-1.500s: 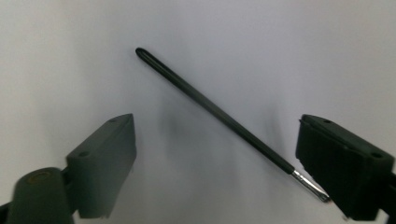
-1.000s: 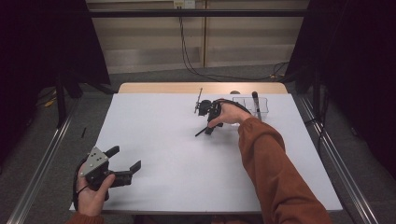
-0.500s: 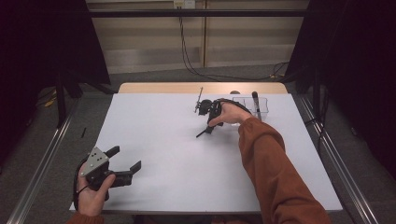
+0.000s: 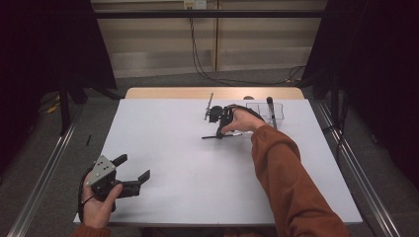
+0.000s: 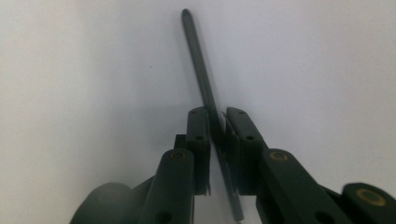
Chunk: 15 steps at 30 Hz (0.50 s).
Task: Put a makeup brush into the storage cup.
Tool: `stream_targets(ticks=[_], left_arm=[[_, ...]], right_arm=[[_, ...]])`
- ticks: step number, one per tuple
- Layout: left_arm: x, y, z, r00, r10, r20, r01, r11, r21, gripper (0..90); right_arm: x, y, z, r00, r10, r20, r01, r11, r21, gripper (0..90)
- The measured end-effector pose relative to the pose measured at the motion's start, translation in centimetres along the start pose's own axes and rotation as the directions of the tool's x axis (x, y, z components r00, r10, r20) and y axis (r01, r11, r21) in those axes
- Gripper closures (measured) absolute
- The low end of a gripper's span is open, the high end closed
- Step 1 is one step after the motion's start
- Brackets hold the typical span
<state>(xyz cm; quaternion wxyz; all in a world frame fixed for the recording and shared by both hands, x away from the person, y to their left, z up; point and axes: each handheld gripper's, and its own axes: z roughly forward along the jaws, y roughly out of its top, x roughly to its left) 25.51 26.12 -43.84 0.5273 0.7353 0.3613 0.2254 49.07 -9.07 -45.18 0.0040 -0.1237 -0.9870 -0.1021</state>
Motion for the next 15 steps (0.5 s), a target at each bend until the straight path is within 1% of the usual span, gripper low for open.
stream_targets(ticks=[4,15], left_arm=[[0.01,0.00,-0.01,1.0000,0.001,0.000,-0.001,1.0000,0.000,2.4],[0.06,-0.03,-0.03,1.0000,-0.002,-0.002,0.002,1.0000,0.000,2.5]], right_arm=[[0.02,0.06,0.06,1.0000,-0.007,-0.003,0.007,1.000,-0.007,86.1],[0.09,0.16,0.02,1.0000,0.004,0.001,-0.004,1.000,0.003,86.3]])
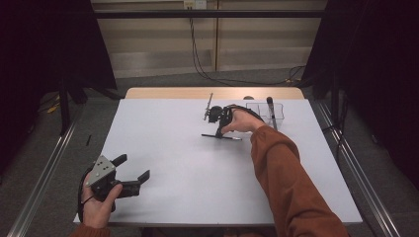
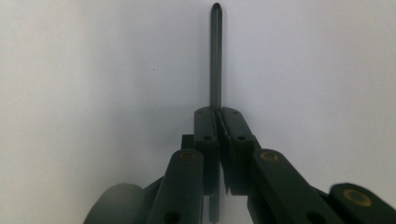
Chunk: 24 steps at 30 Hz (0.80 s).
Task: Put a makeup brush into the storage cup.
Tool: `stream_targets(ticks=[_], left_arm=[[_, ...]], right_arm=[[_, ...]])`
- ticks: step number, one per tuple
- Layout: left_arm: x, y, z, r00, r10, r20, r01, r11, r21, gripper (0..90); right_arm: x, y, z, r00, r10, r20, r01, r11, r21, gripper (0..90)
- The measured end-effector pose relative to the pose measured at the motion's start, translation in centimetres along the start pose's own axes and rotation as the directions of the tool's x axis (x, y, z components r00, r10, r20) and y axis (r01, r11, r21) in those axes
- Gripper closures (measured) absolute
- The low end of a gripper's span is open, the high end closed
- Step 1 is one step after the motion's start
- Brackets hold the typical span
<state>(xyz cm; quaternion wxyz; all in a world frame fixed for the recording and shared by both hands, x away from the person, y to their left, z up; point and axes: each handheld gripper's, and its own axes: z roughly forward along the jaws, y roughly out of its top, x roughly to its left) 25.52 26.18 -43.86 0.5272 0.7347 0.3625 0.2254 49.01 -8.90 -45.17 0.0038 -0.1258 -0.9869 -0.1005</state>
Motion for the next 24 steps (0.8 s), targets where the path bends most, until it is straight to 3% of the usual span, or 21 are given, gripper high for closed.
stream_targets(ticks=[12,19,21,24], left_arm=[[-0.01,-0.01,-0.06,1.0000,0.001,-0.001,-0.001,1.0000,0.000,2.5],[-0.04,0.02,-0.04,1.0000,0.005,0.000,-0.005,1.0000,0.001,2.4],[-0.04,0.01,-0.05,1.0000,0.005,0.001,-0.005,1.0000,0.000,2.4],[-0.01,0.00,-0.10,1.0000,0.005,0.001,-0.005,1.0000,0.001,2.5]], right_arm=[[0.21,-0.39,-0.16,1.0000,0.001,0.000,-0.001,0.999,0.043,78.4],[0.20,-0.12,-0.11,0.9999,0.010,0.000,-0.010,0.995,0.098,80.0],[0.25,0.04,-0.10,0.9999,0.010,-0.005,-0.009,0.993,0.114,86.3],[0.33,0.25,-0.06,0.9999,0.014,0.000,-0.014,0.992,0.129,86.5]])
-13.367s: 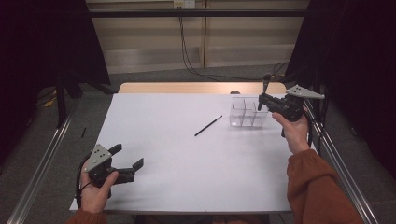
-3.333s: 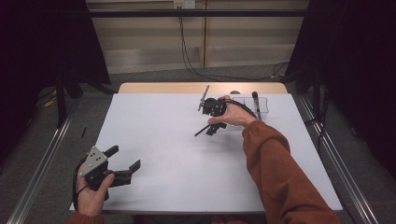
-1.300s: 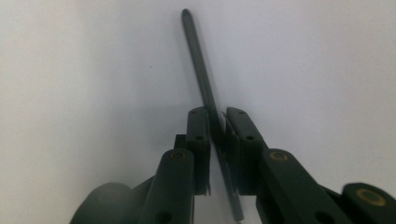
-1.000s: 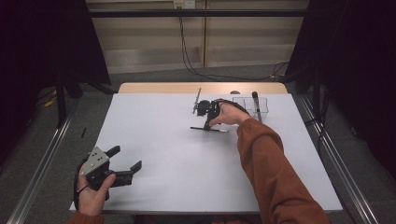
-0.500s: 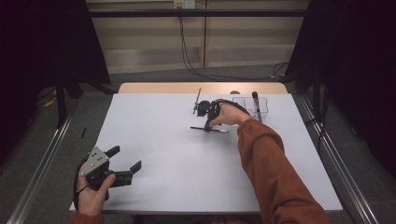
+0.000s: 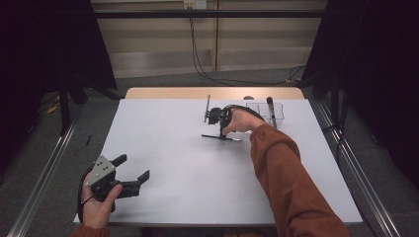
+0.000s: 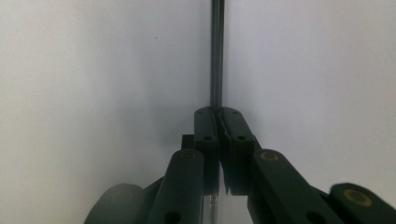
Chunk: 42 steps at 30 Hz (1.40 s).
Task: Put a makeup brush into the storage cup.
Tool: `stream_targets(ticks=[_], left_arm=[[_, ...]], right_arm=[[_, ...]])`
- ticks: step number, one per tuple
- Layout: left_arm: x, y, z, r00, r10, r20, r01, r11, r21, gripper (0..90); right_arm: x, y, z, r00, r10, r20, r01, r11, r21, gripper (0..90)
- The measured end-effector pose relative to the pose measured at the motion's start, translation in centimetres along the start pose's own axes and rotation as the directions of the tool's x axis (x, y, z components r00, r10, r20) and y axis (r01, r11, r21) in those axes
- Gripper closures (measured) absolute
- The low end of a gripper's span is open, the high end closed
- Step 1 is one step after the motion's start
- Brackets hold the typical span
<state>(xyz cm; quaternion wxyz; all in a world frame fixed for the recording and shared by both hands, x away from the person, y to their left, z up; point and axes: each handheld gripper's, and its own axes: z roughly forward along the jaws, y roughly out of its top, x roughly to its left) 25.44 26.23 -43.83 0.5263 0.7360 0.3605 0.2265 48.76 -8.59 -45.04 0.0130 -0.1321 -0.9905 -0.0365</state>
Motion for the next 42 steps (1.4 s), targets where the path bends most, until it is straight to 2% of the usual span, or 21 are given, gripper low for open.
stream_targets(ticks=[6,12,13,15,16,19,28,29,34,37,40,42], left_arm=[[0.1,0.0,0.1,1.0000,-0.006,-0.004,0.006,1.0000,-0.001,2.4],[0.1,0.0,0.1,1.0000,-0.004,-0.003,0.004,1.0000,0.000,2.5],[0.0,0.0,0.1,1.0000,-0.005,-0.002,0.005,1.0000,-0.001,2.4],[0.0,0.0,0.0,1.0000,-0.003,-0.002,0.003,1.0000,-0.001,2.4],[0.0,0.0,0.0,1.0000,-0.004,-0.002,0.004,1.0000,-0.002,2.5],[0.1,0.0,0.0,1.0000,-0.007,-0.005,0.007,1.0000,-0.001,2.4],[0.0,0.0,0.1,1.0000,-0.007,-0.004,0.007,1.0000,-0.002,2.4],[0.0,0.0,0.0,1.0000,-0.007,-0.005,0.007,1.0000,-0.002,2.4],[0.1,0.0,0.0,1.0000,-0.001,-0.005,0.001,1.0000,0.001,2.5],[0.1,0.1,0.0,1.0000,-0.003,-0.007,0.003,1.0000,0.001,2.5],[0.1,0.1,0.0,1.0000,0.000,-0.007,0.000,1.0000,0.002,2.5],[0.1,0.1,0.0,1.0000,0.000,-0.007,0.001,1.0000,0.004,2.5]], right_arm=[[0.0,-0.2,-0.1,1.0000,0.000,-0.007,0.000,1.000,-0.013,86.6],[-0.1,-0.8,-2.0,0.9998,0.017,-0.002,-0.017,0.995,-0.101,86.9],[0.0,-0.9,-2.2,0.9999,0.013,0.001,-0.013,0.995,-0.102,86.8],[0.1,-1.2,-2.6,0.9994,0.034,0.002,-0.034,0.993,-0.114,86.8],[0.1,-1.3,-2.7,0.9997,0.023,0.000,-0.022,0.991,-0.134,86.8],[0.3,-1.6,-3.2,0.9994,0.034,-0.011,-0.035,0.981,-0.189,86.8],[1.0,-2.4,-5.0,0.9984,0.053,-0.019,-0.056,0.945,-0.321,86.9],[1.0,-2.5,-5.1,0.9988,0.045,-0.019,-0.049,0.939,-0.341,86.9],[1.3,-3.7,-5.7,0.9974,0.068,-0.021,-0.071,0.903,-0.425,86.9],[1.6,-4.7,-6.1,0.9959,0.086,-0.027,-0.088,0.869,-0.487,86.9],[1.9,-5.7,-6.3,0.9946,0.098,-0.036,-0.101,0.828,-0.551,86.8],[2.0,-6.5,-6.3,0.9907,0.129,-0.044,-0.130,0.799,-0.588,86.9]])
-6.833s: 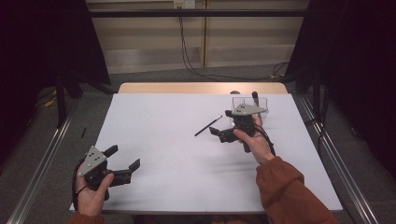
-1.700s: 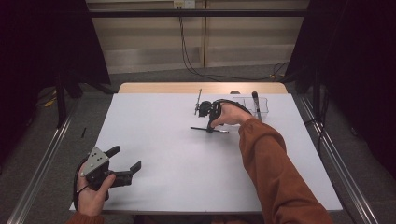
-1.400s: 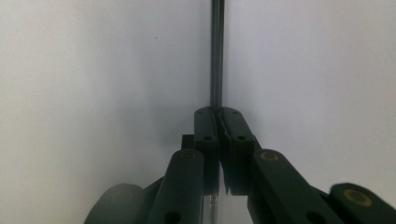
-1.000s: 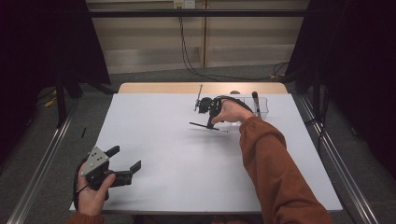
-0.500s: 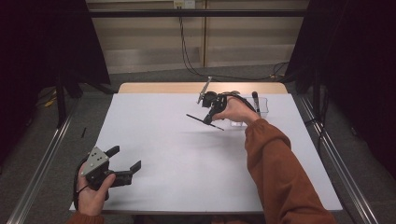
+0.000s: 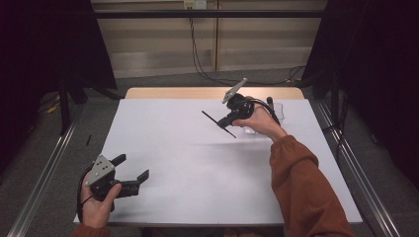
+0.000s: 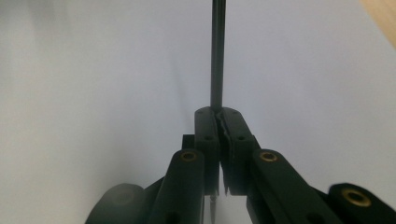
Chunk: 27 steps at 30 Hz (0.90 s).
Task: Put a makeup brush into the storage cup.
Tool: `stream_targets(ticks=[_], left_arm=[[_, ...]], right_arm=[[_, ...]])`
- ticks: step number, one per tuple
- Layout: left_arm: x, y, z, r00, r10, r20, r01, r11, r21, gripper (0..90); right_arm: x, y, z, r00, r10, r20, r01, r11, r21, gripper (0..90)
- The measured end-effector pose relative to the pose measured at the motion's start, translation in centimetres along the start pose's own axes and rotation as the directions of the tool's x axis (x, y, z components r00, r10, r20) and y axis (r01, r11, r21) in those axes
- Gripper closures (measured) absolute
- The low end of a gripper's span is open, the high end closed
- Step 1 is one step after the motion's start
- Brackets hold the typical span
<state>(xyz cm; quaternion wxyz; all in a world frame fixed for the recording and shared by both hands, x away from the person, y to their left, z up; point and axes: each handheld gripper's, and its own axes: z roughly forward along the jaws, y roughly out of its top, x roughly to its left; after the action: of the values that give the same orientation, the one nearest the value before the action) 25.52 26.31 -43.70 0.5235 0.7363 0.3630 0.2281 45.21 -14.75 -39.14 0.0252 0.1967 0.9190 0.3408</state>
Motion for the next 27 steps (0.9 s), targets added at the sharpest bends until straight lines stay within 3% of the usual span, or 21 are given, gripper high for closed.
stream_targets(ticks=[6,8,15,20,23,27], left_arm=[[0.1,0.1,0.0,1.0000,-0.003,0.007,0.003,1.0000,-0.007,2.5],[0.2,0.1,0.0,0.9993,-0.035,0.016,0.035,0.9993,-0.015,2.5],[0.1,0.3,-0.1,1.0000,-0.006,0.005,0.006,0.9999,-0.014,2.5],[0.0,0.6,-0.2,0.9998,0.015,0.011,-0.015,0.9998,-0.014,2.5],[-0.1,1.0,-0.2,0.9997,-0.005,0.026,0.005,0.9998,-0.021,2.7],[-0.4,1.6,-0.1,0.9987,0.038,0.035,-0.038,0.9992,-0.011,2.7]], right_arm=[[0.7,-1.8,-0.9,0.9993,0.031,0.020,-0.030,0.996,-0.081,86.9],[1.0,-2.1,-1.4,0.9987,0.046,0.019,-0.043,0.990,-0.131,86.9],[1.9,-3.4,-2.5,0.9976,0.070,0.005,-0.066,0.966,-0.248,86.9],[2.6,-4.2,-3.1,0.9974,0.069,-0.020,-0.072,0.958,-0.278,86.9],[2.9,-4.9,-3.7,0.9972,0.070,-0.029,-0.075,0.956,-0.284,86.9],[3.4,-5.6,-4.0,0.9969,0.063,-0.047,-0.073,0.956,-0.283,86.8]])
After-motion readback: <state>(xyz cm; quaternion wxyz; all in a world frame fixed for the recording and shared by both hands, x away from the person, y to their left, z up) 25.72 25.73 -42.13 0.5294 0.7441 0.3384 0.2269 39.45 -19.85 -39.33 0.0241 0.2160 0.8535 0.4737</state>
